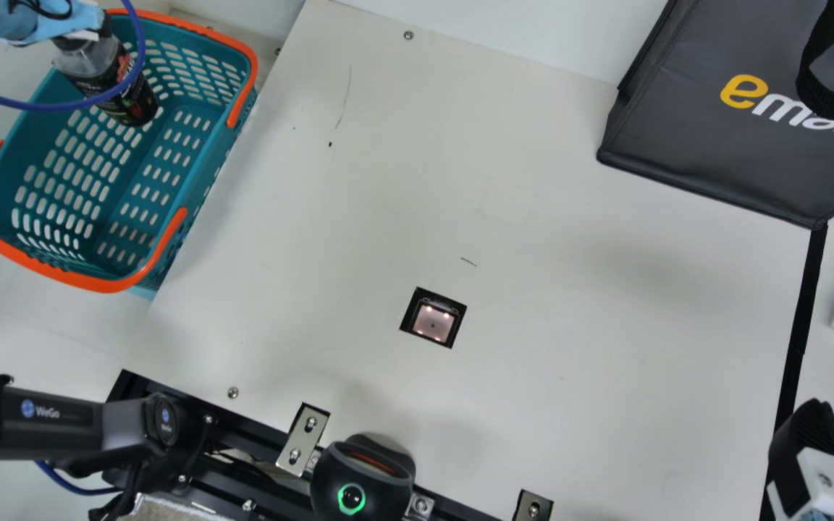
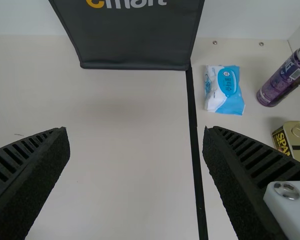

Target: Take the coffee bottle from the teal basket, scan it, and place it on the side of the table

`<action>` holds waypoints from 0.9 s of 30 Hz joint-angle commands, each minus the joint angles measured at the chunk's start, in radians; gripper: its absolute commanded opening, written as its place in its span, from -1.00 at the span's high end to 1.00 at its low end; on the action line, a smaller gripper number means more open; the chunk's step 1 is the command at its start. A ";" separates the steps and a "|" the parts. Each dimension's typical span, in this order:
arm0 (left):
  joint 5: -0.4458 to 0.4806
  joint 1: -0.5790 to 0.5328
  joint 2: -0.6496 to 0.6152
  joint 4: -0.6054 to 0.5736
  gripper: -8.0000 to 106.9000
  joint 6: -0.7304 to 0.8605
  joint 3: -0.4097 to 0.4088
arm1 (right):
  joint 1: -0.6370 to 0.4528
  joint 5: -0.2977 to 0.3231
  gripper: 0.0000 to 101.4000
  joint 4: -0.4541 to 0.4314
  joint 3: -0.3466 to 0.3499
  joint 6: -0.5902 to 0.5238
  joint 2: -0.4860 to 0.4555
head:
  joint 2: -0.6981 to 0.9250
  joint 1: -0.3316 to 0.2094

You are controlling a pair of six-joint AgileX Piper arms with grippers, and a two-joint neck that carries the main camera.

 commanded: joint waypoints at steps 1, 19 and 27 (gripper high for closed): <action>0.014 -0.004 -0.019 -0.005 1.00 -0.002 -0.010 | 0.000 0.000 -0.87 0.000 0.000 0.000 0.000 | 0.002 -0.029; 0.112 -0.140 -0.186 0.005 1.00 -0.081 -0.037 | 0.000 0.001 -0.87 0.000 0.000 0.000 0.000 | 0.002 -0.029; 0.135 -0.270 -0.282 0.053 1.00 -0.166 0.018 | 0.000 0.001 -0.87 0.000 0.000 0.000 0.000 | 0.002 -0.029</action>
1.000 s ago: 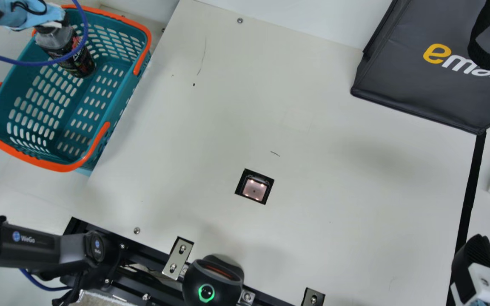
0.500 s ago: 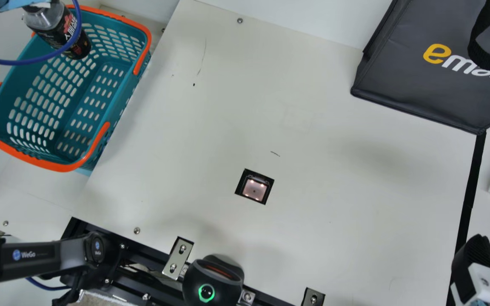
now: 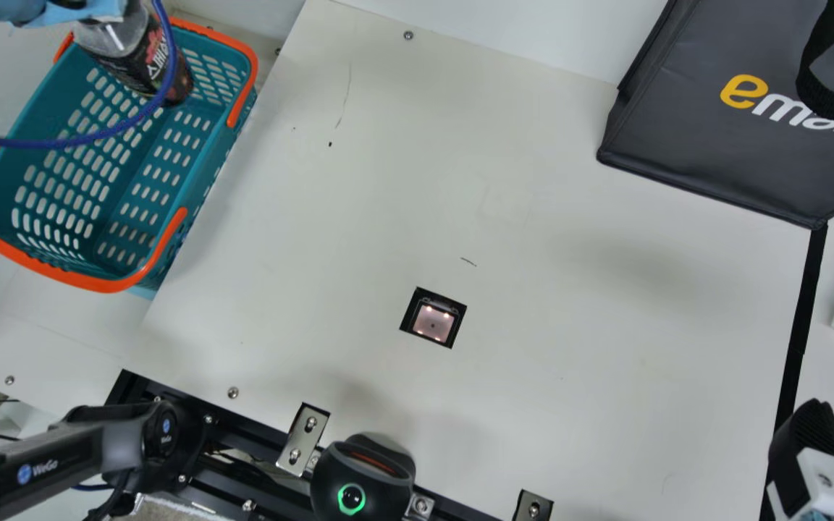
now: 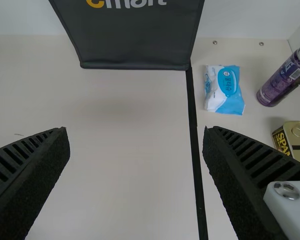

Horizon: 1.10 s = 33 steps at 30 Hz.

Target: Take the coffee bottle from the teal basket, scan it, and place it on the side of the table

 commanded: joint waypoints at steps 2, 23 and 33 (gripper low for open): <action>0.010 -0.069 -0.042 0.025 1.00 -0.042 0.025 | 0.000 0.000 -0.87 0.000 0.000 0.000 0.000 | 0.002 -0.029; 0.100 -0.543 -0.253 0.244 1.00 -0.401 0.182 | 0.000 -0.001 -0.87 0.000 0.000 0.000 0.000 | 0.002 -0.029; 0.128 -0.784 -0.273 0.358 1.00 -0.623 0.227 | 0.000 -0.001 -0.87 0.000 0.000 0.000 0.000 | 0.002 -0.029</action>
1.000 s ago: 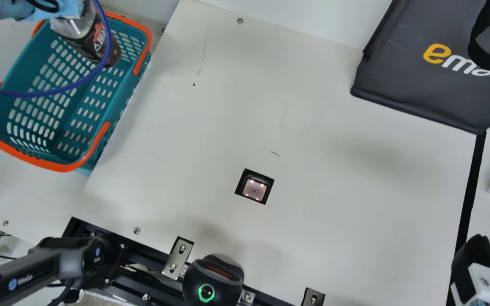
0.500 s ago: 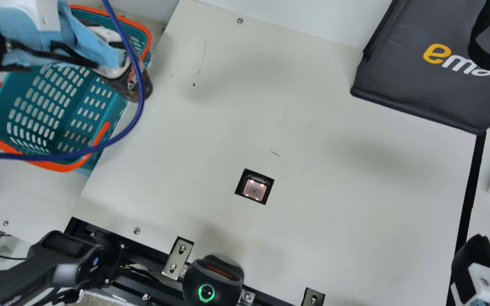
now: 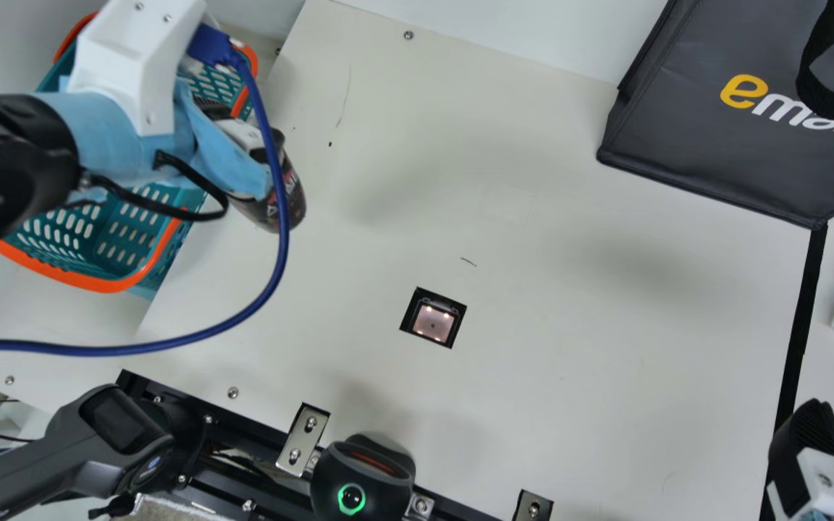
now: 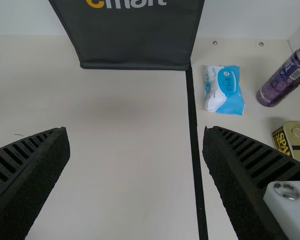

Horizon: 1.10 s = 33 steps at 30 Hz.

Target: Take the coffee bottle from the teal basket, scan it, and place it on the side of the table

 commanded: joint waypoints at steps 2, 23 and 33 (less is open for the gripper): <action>-0.007 -0.088 0.003 0.038 1.00 -0.092 0.018 | 0.000 0.000 -0.87 0.000 0.000 0.000 0.000 | 0.002 -0.029; -0.349 -0.014 0.055 0.085 1.00 -0.207 0.269 | 0.000 0.000 -0.87 0.000 0.000 0.000 0.000 | 0.002 -0.029; -0.459 0.042 0.101 0.066 1.00 -0.180 0.317 | 0.000 0.000 -0.87 0.000 0.000 0.000 0.000 | 0.002 -0.029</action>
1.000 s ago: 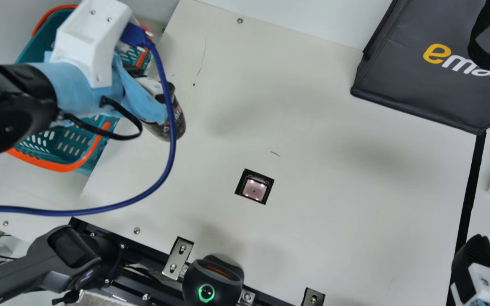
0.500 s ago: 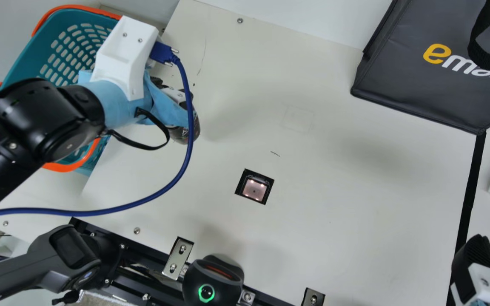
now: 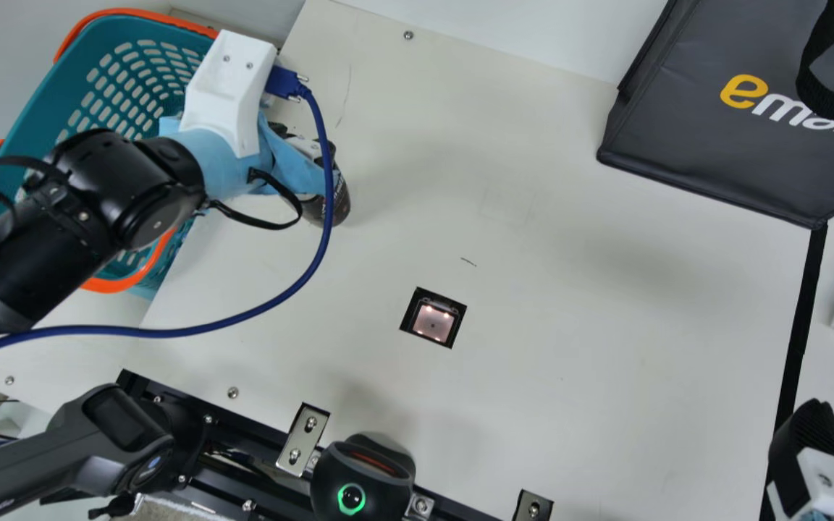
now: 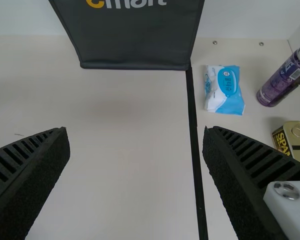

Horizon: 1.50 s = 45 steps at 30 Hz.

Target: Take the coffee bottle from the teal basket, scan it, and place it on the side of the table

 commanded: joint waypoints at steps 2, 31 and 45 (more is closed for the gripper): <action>-0.021 0.006 0.012 0.000 1.00 0.002 0.009 | 0.000 0.000 -0.87 0.000 0.000 0.000 0.000 | 0.002 -0.029; -0.057 0.024 0.050 -0.013 -0.58 0.012 0.027 | 0.000 -0.001 -0.87 0.000 0.000 0.000 0.000 | 0.002 -0.029; 0.054 0.105 -0.119 -0.162 -0.71 0.212 -0.054 | 0.000 -0.001 -0.87 0.000 0.000 0.000 0.000 | 0.002 -0.029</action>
